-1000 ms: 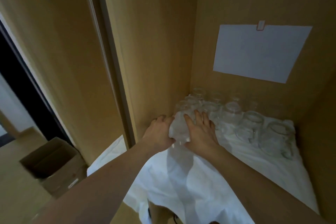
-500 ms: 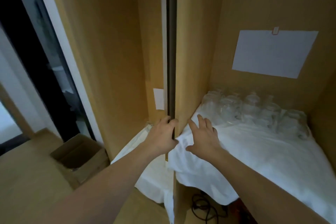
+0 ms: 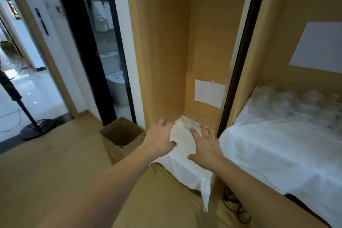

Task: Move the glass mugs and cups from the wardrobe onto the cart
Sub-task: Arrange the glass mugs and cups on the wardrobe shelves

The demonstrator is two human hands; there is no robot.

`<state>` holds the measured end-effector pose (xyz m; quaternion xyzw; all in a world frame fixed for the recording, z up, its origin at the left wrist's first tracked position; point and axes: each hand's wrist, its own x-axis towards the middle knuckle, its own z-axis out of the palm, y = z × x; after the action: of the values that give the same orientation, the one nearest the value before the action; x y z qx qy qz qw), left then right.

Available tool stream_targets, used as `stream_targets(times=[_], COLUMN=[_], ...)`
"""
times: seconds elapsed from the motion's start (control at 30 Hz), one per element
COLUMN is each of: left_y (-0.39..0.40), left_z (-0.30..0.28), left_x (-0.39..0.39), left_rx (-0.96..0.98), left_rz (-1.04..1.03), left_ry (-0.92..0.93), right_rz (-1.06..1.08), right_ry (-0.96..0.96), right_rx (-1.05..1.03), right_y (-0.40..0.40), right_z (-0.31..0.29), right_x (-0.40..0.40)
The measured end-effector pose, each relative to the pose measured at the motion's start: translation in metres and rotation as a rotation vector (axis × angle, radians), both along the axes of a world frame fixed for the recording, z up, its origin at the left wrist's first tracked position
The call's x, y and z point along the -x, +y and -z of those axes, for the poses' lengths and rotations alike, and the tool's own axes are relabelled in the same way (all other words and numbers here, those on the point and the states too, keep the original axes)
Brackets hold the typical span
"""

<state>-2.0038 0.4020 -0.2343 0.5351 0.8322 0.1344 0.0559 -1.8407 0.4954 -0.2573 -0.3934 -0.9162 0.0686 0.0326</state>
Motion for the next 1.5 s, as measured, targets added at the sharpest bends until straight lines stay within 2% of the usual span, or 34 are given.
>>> stream_targets(times=[0.2, 0.43, 0.97, 1.23, 1.5], left_y=[-0.017, -0.005, 0.111, 0.163, 0.238], left_z=[0.010, 0.017, 0.054, 0.086, 0.118], left_x=[0.034, 0.081, 0.156, 0.195, 0.262], left_rx=[0.033, 0.084, 0.211, 0.297, 0.375], left_rz=[-0.076, -0.177, -0.189, -0.094, 0.169], left_ry=[-0.041, -0.054, -0.042, -0.068, -0.097], right_rz=[-0.081, -0.162, -0.126, 0.004, 0.245], right_ry=[-0.033, -0.006, 0.016, 0.015, -0.010], right_rx=[0.033, 0.094, 0.274, 0.381, 0.445], right_y=[-0.005, 0.025, 0.137, 0.175, 0.218], right_z=[0.012, 0.026, 0.067, 0.097, 0.124], right_x=[0.044, 0.106, 0.182, 0.207, 0.239])
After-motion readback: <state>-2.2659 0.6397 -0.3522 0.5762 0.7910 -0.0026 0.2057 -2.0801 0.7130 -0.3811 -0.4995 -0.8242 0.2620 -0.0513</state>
